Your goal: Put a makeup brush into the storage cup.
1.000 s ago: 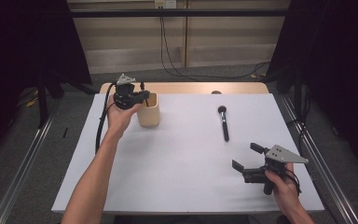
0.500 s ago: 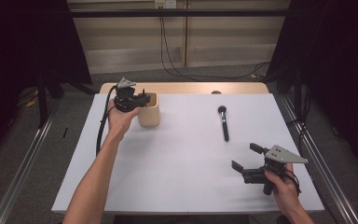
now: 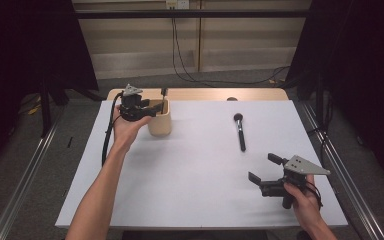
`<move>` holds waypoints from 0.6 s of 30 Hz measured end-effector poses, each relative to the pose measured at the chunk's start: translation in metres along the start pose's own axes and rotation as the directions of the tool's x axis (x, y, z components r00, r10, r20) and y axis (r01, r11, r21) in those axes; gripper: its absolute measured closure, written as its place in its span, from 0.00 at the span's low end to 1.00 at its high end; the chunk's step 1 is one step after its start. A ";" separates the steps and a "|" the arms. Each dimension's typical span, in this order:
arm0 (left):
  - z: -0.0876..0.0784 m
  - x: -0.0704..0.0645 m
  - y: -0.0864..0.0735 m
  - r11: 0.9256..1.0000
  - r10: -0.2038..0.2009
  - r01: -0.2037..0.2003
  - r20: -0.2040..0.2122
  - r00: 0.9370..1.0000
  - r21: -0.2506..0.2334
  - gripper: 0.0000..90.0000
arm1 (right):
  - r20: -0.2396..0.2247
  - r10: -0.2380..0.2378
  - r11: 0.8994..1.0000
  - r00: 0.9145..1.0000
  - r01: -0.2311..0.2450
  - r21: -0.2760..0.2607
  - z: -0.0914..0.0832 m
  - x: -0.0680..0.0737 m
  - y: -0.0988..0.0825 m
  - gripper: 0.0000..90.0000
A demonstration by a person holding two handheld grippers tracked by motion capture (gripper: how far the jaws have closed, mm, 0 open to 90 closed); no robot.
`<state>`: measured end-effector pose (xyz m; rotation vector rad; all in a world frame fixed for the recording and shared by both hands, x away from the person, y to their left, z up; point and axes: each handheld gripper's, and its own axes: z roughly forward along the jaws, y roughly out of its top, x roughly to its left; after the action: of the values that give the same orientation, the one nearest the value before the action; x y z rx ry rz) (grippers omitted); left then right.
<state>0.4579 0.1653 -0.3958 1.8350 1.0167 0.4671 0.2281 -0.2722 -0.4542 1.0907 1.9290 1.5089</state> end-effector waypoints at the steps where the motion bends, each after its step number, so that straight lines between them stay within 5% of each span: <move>1: -0.001 0.000 -0.001 1.000 -0.007 0.007 0.005 1.000 -0.004 0.44 | -0.001 0.001 1.000 1.000 -0.001 0.001 0.000 0.000 0.000 0.00; 12: -0.010 0.001 -0.006 0.999 -0.008 0.008 -0.004 1.000 -0.038 0.15 | 0.000 0.000 1.000 1.000 0.000 0.001 0.001 0.000 0.000 0.00; 18: -0.018 0.000 -0.009 0.998 0.012 -0.010 0.032 0.999 -0.059 0.05 | 0.004 0.006 1.000 1.000 -0.006 0.001 0.000 -0.001 0.000 0.00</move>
<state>0.4417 0.1777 -0.3949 1.7914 0.9623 0.4680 0.2287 -0.2726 -0.4541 1.0993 1.9262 1.5081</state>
